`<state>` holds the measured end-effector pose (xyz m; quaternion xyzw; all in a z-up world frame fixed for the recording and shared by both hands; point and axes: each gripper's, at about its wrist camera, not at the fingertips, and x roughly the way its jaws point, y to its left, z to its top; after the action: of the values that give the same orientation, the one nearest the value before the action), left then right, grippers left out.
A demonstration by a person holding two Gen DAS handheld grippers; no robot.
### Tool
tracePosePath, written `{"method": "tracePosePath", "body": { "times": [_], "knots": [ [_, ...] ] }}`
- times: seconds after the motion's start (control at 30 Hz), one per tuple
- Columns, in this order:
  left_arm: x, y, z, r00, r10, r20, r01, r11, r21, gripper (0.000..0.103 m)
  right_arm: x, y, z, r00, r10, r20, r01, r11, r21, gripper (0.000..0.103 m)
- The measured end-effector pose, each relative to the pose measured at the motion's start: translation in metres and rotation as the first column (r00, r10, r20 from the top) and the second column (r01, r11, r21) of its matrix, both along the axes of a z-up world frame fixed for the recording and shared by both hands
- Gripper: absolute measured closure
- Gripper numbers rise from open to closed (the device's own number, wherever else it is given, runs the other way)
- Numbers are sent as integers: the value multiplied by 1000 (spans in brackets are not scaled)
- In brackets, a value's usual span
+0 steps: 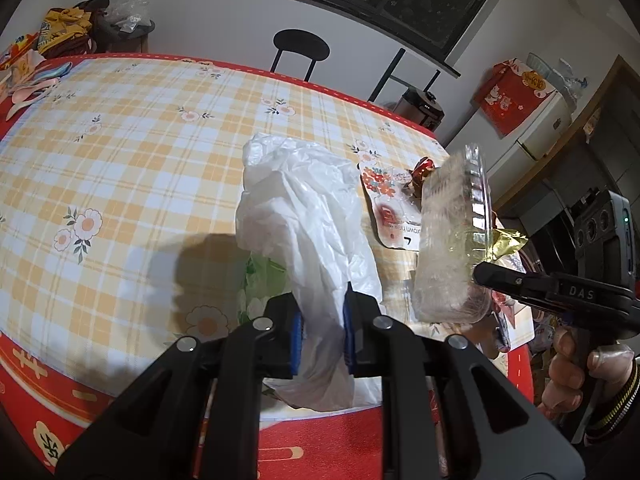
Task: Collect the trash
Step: 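Grasp the clear plastic clamshell box with the right gripper and lift it, then carry both items to the brown bin and release them inside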
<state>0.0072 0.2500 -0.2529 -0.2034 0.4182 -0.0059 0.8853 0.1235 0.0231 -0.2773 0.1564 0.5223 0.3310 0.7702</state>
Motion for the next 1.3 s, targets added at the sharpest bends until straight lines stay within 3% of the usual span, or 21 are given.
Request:
{"method": "tracePosePath", "body": {
  "times": [0.43, 0.73, 1.03, 1.3],
  "knots": [
    [-2, -8, 36, 997, -10, 79, 5, 998, 64, 84, 1, -19, 33, 994, -21, 103, 12, 996, 90, 96],
    [10, -25, 69, 985, -48, 165, 38, 997, 63, 84, -4, -58, 74, 965, -82, 249, 70, 996, 57, 96],
    [36, -94, 101, 960, -158, 232, 140, 986, 94, 84, -15, -135, 99, 921, -160, 354, 150, 987, 57, 96],
    [67, -204, 123, 944, -221, 246, 202, 974, 99, 84, -3, -251, 102, 903, -231, 363, 223, 973, 64, 96]
  ]
}}
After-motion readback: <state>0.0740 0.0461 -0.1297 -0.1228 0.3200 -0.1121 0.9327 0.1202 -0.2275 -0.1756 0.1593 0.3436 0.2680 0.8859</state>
